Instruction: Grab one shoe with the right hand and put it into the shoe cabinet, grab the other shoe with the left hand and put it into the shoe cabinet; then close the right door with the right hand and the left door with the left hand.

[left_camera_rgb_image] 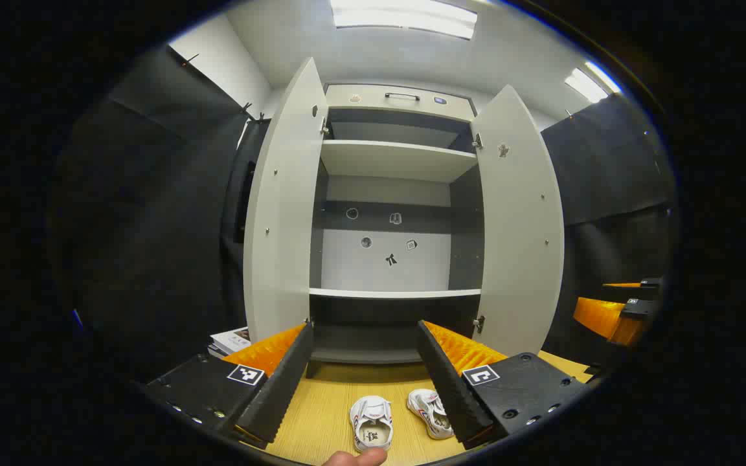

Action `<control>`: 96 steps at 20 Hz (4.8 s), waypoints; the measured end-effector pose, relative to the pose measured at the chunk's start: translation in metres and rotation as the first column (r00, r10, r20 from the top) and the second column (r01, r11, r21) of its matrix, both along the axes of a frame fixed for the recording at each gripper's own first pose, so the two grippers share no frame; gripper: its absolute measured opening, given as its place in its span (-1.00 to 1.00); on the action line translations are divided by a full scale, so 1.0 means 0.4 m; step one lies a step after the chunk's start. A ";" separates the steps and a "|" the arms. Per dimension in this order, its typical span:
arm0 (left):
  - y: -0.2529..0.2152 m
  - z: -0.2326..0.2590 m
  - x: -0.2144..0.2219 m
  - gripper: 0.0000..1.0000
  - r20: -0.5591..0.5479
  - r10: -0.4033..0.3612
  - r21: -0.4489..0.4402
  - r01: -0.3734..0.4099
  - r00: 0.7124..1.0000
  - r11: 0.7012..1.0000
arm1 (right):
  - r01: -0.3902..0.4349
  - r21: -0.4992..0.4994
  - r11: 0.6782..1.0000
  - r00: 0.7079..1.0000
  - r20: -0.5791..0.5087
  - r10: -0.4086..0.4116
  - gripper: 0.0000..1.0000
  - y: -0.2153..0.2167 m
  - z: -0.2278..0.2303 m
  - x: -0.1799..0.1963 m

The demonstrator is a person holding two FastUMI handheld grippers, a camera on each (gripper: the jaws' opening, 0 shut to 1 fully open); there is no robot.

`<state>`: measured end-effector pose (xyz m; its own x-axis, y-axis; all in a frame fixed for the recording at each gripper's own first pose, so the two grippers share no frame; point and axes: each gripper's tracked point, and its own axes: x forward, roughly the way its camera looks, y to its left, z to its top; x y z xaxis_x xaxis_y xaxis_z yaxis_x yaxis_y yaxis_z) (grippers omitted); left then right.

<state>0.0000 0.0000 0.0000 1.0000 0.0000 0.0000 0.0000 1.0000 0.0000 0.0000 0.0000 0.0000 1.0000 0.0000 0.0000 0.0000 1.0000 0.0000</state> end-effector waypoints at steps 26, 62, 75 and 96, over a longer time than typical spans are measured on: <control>-0.002 0.033 0.024 0.90 0.045 -0.005 0.044 0.003 0.999 0.999 | -0.026 -0.009 1.000 0.999 -0.026 0.026 0.98 0.034 -0.029 0.036; 0.214 -0.056 0.048 0.90 -0.038 0.087 0.043 -0.085 0.995 0.995 | -0.215 0.128 0.968 0.787 -0.564 0.249 0.75 0.335 -0.730 0.317; 0.238 -0.101 0.072 0.90 -0.094 0.095 0.031 -0.093 0.991 0.995 | -0.184 0.089 0.979 0.758 -0.621 0.199 -0.39 0.346 -0.858 0.443; 0.163 -0.129 0.071 0.90 -0.124 0.051 0.054 -0.045 0.991 0.998 | -0.235 -0.100 0.967 0.918 -0.349 0.187 -0.92 0.312 -0.618 0.481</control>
<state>0.0284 0.0650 -0.0515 0.9909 0.0514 -0.1244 -0.0450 0.9975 0.0538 0.1923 0.1249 -0.2471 0.9183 0.1870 -0.3489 -0.2348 0.9669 -0.0998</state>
